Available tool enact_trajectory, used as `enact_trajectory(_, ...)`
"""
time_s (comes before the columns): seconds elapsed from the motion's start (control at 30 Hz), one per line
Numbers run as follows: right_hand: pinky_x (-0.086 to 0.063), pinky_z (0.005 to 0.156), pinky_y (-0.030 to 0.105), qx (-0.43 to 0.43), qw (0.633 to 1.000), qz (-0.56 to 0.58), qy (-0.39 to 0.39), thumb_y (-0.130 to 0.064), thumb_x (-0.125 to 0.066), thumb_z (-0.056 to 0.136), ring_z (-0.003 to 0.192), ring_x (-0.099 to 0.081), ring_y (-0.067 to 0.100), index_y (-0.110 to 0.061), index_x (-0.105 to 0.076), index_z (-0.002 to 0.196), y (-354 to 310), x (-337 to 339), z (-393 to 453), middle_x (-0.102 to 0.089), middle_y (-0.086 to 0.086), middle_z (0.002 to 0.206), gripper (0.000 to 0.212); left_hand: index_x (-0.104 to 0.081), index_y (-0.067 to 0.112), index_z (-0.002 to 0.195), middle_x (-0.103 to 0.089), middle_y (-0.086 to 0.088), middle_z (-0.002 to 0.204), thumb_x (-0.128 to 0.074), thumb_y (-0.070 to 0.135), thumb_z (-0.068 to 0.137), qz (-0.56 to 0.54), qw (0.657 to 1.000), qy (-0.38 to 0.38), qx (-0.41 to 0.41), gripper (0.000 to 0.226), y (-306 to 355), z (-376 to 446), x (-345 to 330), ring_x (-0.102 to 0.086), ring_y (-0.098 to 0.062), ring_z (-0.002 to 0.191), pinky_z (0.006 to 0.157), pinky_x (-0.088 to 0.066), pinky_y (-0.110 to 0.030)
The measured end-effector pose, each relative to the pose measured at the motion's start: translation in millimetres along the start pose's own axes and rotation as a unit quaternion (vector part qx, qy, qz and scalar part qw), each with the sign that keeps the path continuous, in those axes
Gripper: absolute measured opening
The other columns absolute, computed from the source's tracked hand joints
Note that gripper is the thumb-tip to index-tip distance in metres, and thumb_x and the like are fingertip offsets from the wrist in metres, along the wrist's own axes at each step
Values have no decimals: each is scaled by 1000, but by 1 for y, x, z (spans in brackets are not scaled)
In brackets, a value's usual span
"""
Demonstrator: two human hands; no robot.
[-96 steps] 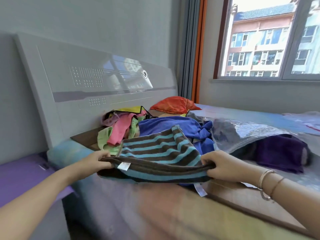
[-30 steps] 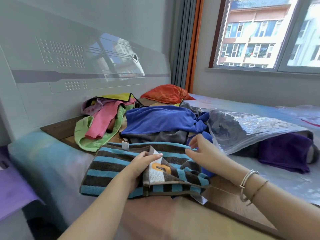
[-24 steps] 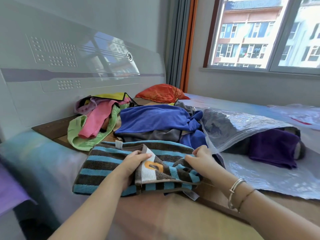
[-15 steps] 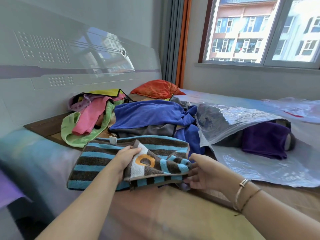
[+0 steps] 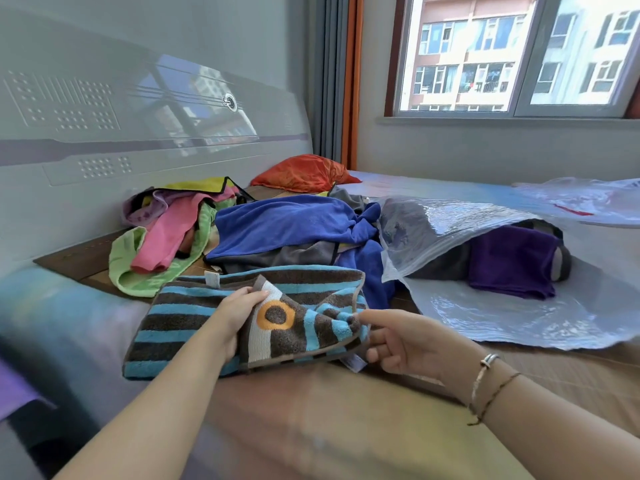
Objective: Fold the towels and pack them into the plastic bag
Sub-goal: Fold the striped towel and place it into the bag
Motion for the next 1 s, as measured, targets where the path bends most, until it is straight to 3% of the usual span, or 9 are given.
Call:
enact_trajectory(0.23, -18, 32, 10, 43, 990, -77, 109, -4, -45, 96, 28, -26, 6, -10, -47, 68, -4, 15, -6, -41, -2, 41, 29, -68, 8, 100, -73, -16, 95, -61, 21, 90, 69, 998, 4, 3, 18, 14, -5, -3, -67, -32, 87, 87, -52, -44)
enact_trajectory(0.33, -18, 32, 11, 71, 987, -42, 138, -5, -48, 95, 28, -27, 7, -11, -43, 70, -6, 20, -11, -41, 1, 44, 27, -68, 10, 90, -70, -14, 95, -65, 28, 87, 138, 989, 46, -13, 18, 46, -4, -5, -62, -27, 81, 74, -49, -35)
enact_trajectory(0.4, -20, 31, 11, 106, 980, -41, 160, -9, -46, 95, 28, -29, 8, -11, -43, 82, -11, 25, -17, -45, 4, 47, 14, -62, 9, 105, -69, -14, 107, -54, 39, 93, 83, 996, -35, 11, 33, 67, -5, -25, -62, -23, 88, 71, -49, -34)
enact_trajectory(0.47, -20, 33, 13, 140, 971, -72, 178, -16, -46, 95, 29, -29, 11, -11, -42, 94, -16, 29, -22, -50, 4, 47, 6, -38, 7, 137, -68, -11, 118, -38, 48, 100, 42, 989, -132, 45, 55, 77, -10, -50, -57, -21, 111, 96, -42, -38)
enact_trajectory(0.53, -23, 32, 15, 165, 961, -125, 186, -26, -50, 95, 28, -34, 10, -12, -45, 101, -20, 32, -25, -53, 2, 49, 16, -16, 3, 150, -67, -9, 122, -32, 51, 101, 105, 982, -152, 47, 71, 72, -12, -66, -40, -24, 134, 118, -15, -43)
enact_trajectory(0.67, -32, 38, 17, 138, 933, -259, 210, -52, -55, 91, 35, -45, 4, -15, -48, 105, -10, 31, -23, -60, -3, 61, 40, -51, 15, 132, -65, -2, 121, -44, 40, 100, 178, 980, -78, -47, 41, 54, -9, -63, -51, -20, 120, 115, -25, -41)
enact_trajectory(0.77, -36, 38, 19, 90, 914, -325, 226, -61, -48, 90, 38, -51, 7, -12, -45, 113, -4, 30, -14, -64, 0, 82, 54, -65, 24, 106, -65, 2, 114, -50, 27, 98, 301, 941, 5, -154, 17, 51, -17, -40, -57, -16, 109, 96, -41, -33)
enact_trajectory(0.83, -34, 36, 17, 72, 933, -281, 214, -58, -46, 92, 35, -51, 8, -8, -43, 118, -7, 25, -9, -63, 3, 84, 56, -63, 36, 97, -65, 6, 116, -51, 28, 95, 407, 893, 45, -188, 14, 47, -27, -25, -55, -18, 115, 101, -41, -38)
enact_trajectory(1.0, -35, 38, 19, 70, 978, -131, 146, -38, -61, 91, 49, -51, 11, -10, -50, 114, -11, 3, -6, -60, 5, 79, 39, -56, 45, 125, -51, 13, 141, -47, 43, 95, 521, 839, 31, -157, 31, 28, -49, -6, -40, -20, 135, 110, -30, -40)
Point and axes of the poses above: each hand's wrist, its own z-axis towards the middle knuckle, its own x-axis out of the back of the hand, y = z × x, the point moved 7 cm from there along z, towards the middle knuckle
